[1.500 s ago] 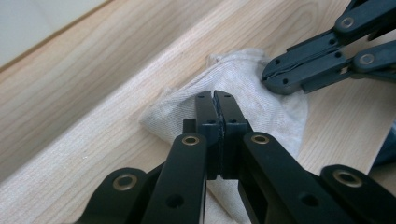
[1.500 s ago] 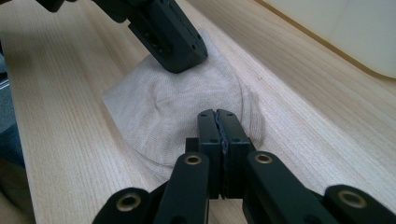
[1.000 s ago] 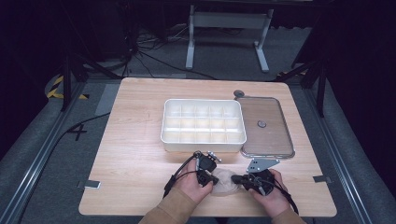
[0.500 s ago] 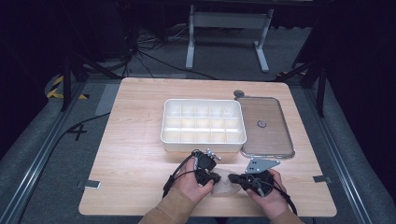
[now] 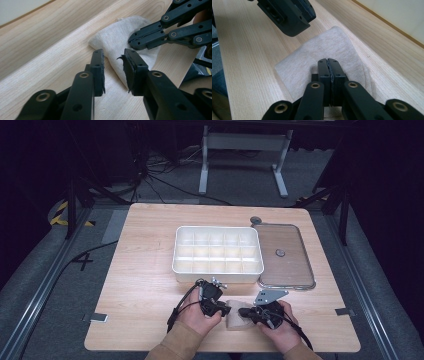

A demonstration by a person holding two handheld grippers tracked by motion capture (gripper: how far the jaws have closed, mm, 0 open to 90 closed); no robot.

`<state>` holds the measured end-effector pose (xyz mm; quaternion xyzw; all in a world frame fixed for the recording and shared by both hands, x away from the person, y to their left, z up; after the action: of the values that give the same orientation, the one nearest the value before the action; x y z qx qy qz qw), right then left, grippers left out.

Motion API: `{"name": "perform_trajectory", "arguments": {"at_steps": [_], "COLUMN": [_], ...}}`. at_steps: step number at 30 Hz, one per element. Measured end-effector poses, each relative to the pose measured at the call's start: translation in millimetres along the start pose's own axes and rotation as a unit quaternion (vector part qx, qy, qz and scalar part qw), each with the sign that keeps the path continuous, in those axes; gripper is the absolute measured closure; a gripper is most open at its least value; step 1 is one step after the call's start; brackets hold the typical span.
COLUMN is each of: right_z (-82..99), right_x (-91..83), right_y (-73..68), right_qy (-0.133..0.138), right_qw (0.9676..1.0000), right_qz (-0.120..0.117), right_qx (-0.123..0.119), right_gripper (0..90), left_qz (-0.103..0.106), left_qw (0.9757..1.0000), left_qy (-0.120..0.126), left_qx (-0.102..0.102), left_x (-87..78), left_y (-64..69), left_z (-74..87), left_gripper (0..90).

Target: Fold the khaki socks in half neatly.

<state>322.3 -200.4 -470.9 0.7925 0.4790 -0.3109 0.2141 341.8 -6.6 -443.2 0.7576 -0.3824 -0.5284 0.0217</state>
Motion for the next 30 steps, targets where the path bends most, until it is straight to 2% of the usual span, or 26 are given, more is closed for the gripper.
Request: {"name": "perform_trajectory", "arguments": {"at_steps": [5, 11, 17, 19, 22, 30], "right_z": [1.3, 1.8, 1.7, 1.8, 1.8, 2.0], "right_x": [0.2, 0.4, 0.3, 0.4, 0.3, 0.0], "right_y": [-0.3, -0.5, -1.1, -1.0, -1.4, -0.9], "right_qy": [0.004, 0.006, 0.005, 0.006, 0.006, 0.009], "right_qw": [1.0000, 1.0000, 1.0000, 1.0000, 0.9999, 0.9999], "right_qz": [0.002, 0.003, 0.004, 0.003, 0.005, 0.001], "right_qx": [-0.003, -0.006, -0.006, -0.007, -0.009, -0.006], "right_gripper": [89.5, 89.5, 89.4, 89.4, 89.4, 89.4], "left_qz": [0.013, 0.019, 0.028, 0.032, 0.023, 0.019], "left_qw": [0.9996, 0.9989, 0.9987, 0.9985, 0.9989, 0.9993], "left_qy": [-0.025, -0.040, -0.040, -0.042, -0.039, -0.032], "left_qx": [-0.009, -0.017, -0.013, -0.013, -0.008, 0.008], "left_x": [9.5, 18.9, 20.7, 21.0, 20.0, 15.3], "left_y": [-1.6, -1.1, -1.9, -1.6, 1.1, 6.5], "left_z": [1.8, 3.4, 3.2, 3.1, 3.2, 1.0], "left_gripper": [65.0, 66.5, 70.6, 75.2, 82.7, 83.7]}}
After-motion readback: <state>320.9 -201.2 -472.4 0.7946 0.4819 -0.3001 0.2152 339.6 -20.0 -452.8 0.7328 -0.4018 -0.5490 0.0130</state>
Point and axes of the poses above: each handheld gripper's, and its own axes: x roughly forward along the jaws, z roughly out of its underside, y roughly to its right, the point moved 2 cm from there along x, roughly forward along the jaws, and after that the axes turned 10 degrees about -x, right-handed, at the moved point
